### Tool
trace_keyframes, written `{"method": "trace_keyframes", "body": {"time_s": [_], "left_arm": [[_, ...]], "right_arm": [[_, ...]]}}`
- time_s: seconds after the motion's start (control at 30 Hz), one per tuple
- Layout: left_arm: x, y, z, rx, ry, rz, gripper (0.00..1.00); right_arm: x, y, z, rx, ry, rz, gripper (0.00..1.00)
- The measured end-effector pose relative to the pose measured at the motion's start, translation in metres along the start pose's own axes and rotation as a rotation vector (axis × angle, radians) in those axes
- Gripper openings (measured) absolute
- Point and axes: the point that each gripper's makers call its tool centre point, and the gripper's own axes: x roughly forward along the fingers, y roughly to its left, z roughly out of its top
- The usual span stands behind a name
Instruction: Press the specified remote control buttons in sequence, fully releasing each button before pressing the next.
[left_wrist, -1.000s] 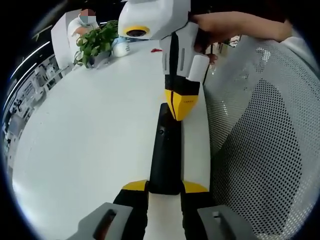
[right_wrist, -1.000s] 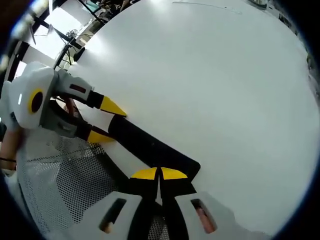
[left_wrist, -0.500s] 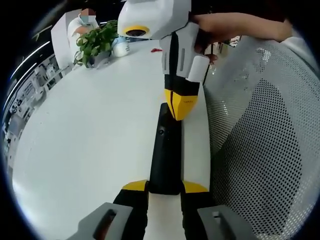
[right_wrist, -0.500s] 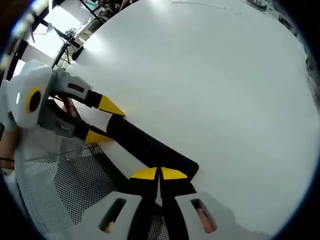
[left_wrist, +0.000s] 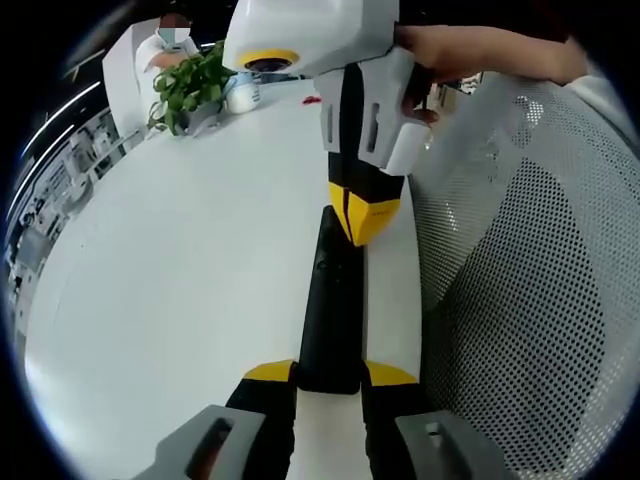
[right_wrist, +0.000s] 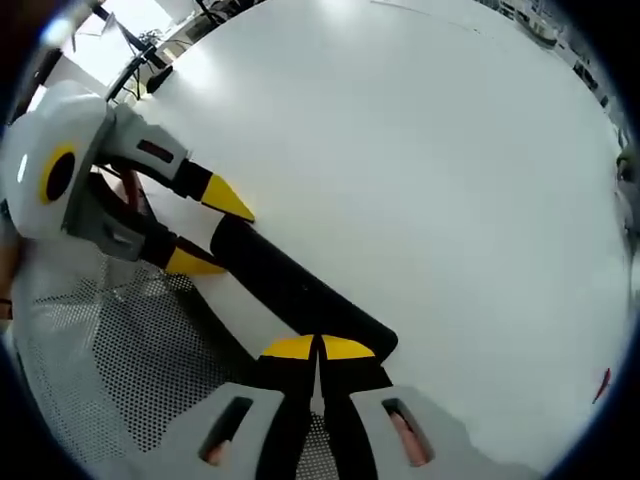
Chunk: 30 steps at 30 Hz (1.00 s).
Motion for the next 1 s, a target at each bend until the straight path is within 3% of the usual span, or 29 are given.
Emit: {"method": "trace_keyframes", "body": {"time_s": [0.73, 1.0], "left_arm": [[0.0039, 0.0001, 0.0053, 0.011, -0.017, 0.006, 0.25], [0.0039, -0.0002, 0.0053, 0.009, -0.017, 0.005, 0.25]], "right_arm": [[-0.0017, -0.001, -0.0012, 0.1, -0.018, 0.066, 0.0], [-0.0059, -0.0062, 0.0073, 0.105, -0.074, 0.043, 0.0]]}}
